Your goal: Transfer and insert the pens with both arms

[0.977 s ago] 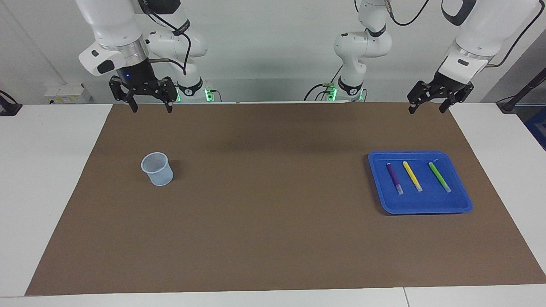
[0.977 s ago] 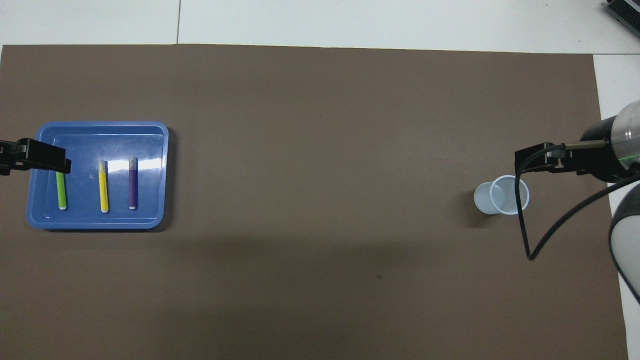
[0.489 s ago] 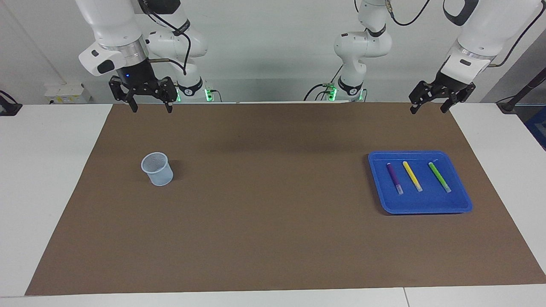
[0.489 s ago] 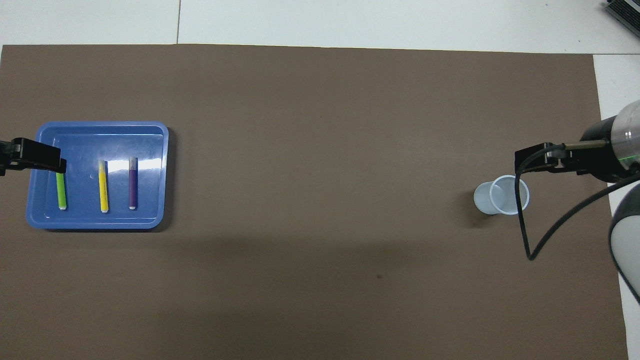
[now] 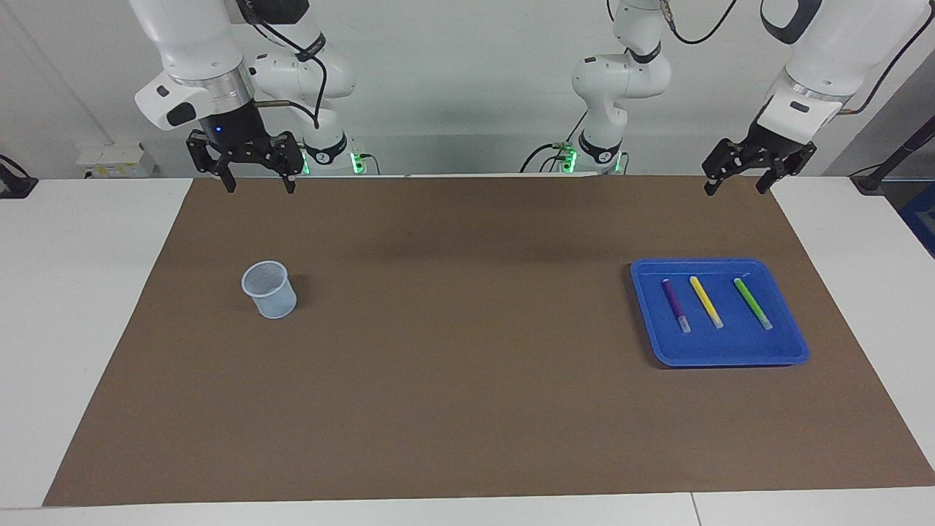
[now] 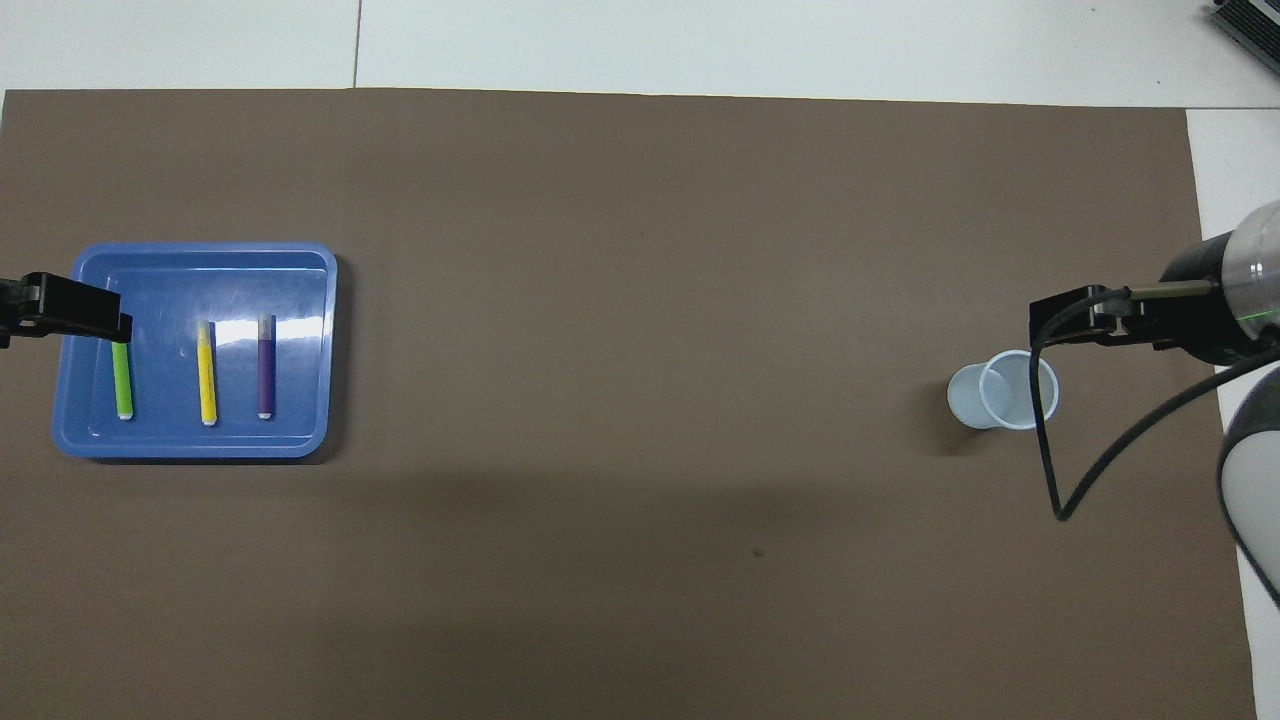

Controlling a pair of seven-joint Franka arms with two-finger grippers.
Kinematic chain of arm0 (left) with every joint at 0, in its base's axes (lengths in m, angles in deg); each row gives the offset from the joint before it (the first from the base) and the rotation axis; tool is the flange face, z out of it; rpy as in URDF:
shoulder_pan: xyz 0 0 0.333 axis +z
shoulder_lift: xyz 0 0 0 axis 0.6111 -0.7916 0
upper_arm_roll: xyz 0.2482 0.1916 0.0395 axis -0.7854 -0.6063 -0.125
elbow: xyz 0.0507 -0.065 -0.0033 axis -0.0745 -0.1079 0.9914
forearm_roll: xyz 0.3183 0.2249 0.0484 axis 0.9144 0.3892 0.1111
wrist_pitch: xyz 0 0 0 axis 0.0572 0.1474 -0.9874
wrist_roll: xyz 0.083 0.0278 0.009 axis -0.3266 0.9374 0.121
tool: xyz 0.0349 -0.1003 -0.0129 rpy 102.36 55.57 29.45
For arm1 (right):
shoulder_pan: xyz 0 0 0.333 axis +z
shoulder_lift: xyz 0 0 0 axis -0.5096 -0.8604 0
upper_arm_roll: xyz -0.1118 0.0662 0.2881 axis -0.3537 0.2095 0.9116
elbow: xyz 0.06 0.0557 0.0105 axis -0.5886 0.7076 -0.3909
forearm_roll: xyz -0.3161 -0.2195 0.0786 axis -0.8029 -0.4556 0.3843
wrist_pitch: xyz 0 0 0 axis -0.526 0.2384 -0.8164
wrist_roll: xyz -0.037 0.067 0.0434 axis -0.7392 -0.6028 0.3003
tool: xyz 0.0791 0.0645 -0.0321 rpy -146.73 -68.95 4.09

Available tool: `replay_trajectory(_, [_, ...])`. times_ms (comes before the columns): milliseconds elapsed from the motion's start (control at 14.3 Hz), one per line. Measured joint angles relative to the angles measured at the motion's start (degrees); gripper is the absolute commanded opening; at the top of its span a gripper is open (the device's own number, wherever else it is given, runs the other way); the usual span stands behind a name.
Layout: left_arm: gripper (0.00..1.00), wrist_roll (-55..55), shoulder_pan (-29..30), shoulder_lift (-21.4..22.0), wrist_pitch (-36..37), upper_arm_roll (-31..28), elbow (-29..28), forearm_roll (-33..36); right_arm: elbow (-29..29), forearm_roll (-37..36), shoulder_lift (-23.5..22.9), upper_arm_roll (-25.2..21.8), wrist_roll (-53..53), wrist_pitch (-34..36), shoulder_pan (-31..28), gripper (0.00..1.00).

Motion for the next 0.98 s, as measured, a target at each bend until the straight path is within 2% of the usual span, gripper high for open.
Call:
replay_trajectory(628, [1.00, 0.01, 3.06, -0.10, -1.74, -0.46, -1.33, 0.02, 0.00, 0.00, 0.00, 0.00, 0.00, 0.00, 0.00, 1.00])
replay_trajectory(768, [1.00, 0.01, 3.15, -0.10, -2.16, -0.46, -2.34, 0.02, 0.00, 0.00, 0.00, 0.00, 0.00, 0.00, 0.00, 1.00])
replay_trajectory(977, [1.00, 0.01, 3.15, -0.10, -6.51, -0.45, -5.90, 0.02, 0.00, 0.00, 0.00, 0.00, 0.00, 0.00, 0.00, 1.00])
